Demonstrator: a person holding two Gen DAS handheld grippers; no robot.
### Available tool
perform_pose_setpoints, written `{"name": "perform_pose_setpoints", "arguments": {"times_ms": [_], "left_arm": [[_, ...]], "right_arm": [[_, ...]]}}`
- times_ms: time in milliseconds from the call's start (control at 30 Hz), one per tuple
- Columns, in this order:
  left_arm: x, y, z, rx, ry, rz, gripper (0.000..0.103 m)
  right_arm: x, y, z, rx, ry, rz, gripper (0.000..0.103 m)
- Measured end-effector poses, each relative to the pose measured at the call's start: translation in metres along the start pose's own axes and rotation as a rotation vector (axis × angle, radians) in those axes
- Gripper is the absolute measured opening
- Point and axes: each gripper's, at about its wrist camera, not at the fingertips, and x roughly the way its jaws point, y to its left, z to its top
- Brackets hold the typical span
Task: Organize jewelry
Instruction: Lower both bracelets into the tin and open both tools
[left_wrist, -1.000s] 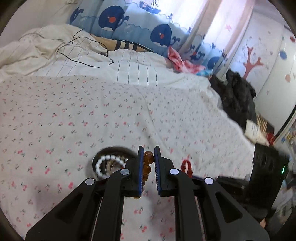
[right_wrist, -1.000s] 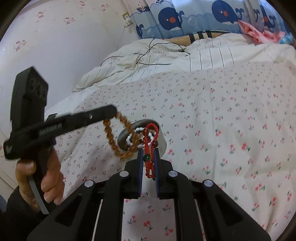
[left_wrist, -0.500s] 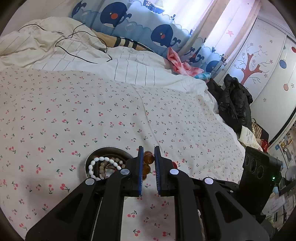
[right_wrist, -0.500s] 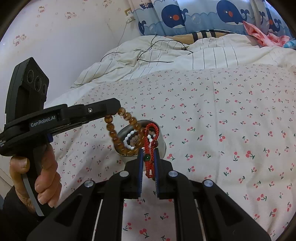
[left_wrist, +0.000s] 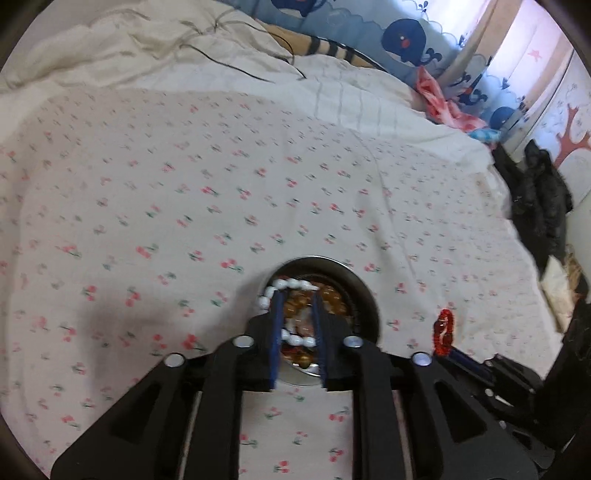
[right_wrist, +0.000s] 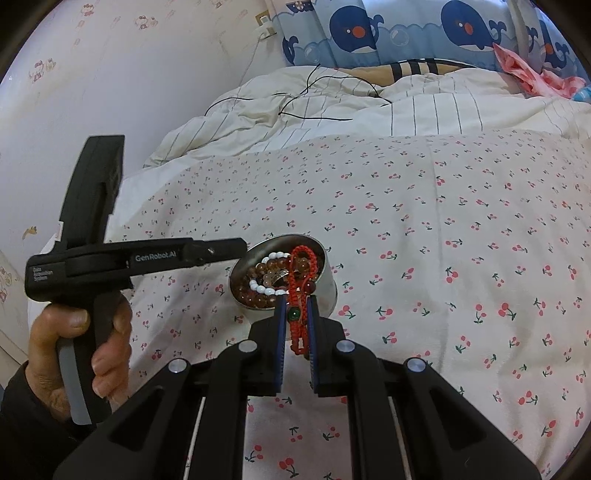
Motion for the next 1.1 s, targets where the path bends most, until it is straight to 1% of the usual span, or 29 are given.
{"name": "perform_pose_setpoints", "arguments": {"times_ms": [33,100,167,200,267,467,533,600,733,767,800,867,933,1000,1100], "left_arm": [[-0.002,0.0,0.0,0.001,-0.004,0.01,0.032],[-0.007,0.001,0.001,-0.002,-0.026,0.044,0.042],[-0.013,-0.001,0.002,0.012,-0.05,0.084,0.049],[-0.017,-0.001,0.002,0.025,-0.067,0.112,0.054],[-0.023,0.0,0.002,0.033,-0.091,0.141,0.059],[-0.033,0.005,0.004,0.022,-0.129,0.18,0.064],[-0.036,0.004,0.004,0.029,-0.143,0.19,0.069],[-0.038,0.003,0.004,0.03,-0.152,0.193,0.072],[-0.039,0.002,0.006,0.042,-0.164,0.211,0.073],[-0.04,0.002,0.006,0.042,-0.167,0.213,0.074],[-0.041,0.002,0.005,0.042,-0.17,0.213,0.075],[-0.043,0.002,0.005,0.044,-0.178,0.215,0.077],[-0.046,0.0,0.004,0.047,-0.193,0.224,0.08],[-0.048,-0.002,0.003,0.055,-0.205,0.23,0.081],[-0.052,-0.007,0.001,0.076,-0.22,0.241,0.082]], "right_arm": [[0.001,0.001,0.001,-0.006,0.002,-0.002,0.012],[0.004,0.006,0.005,-0.027,0.003,-0.008,0.012],[0.005,0.012,0.008,-0.049,0.001,-0.012,0.012],[0.008,0.015,0.012,-0.061,0.001,-0.011,0.012],[0.014,0.021,0.017,-0.082,0.007,-0.02,0.012],[0.044,0.032,0.028,-0.119,0.047,-0.05,0.012],[0.054,0.032,0.029,-0.117,0.066,-0.057,0.012],[0.062,0.032,0.029,-0.116,0.08,-0.066,0.012],[0.075,0.032,0.025,-0.118,0.109,-0.076,0.012],[0.078,0.031,0.024,-0.119,0.116,-0.079,0.015],[0.079,0.031,0.023,-0.117,0.119,-0.081,0.029],[0.076,0.029,0.023,-0.102,0.098,-0.089,0.045],[0.068,0.029,0.022,-0.096,0.07,-0.086,0.045],[0.058,0.028,0.019,-0.093,0.053,-0.095,0.049],[0.038,0.028,0.01,-0.095,0.035,-0.115,0.053]]}}
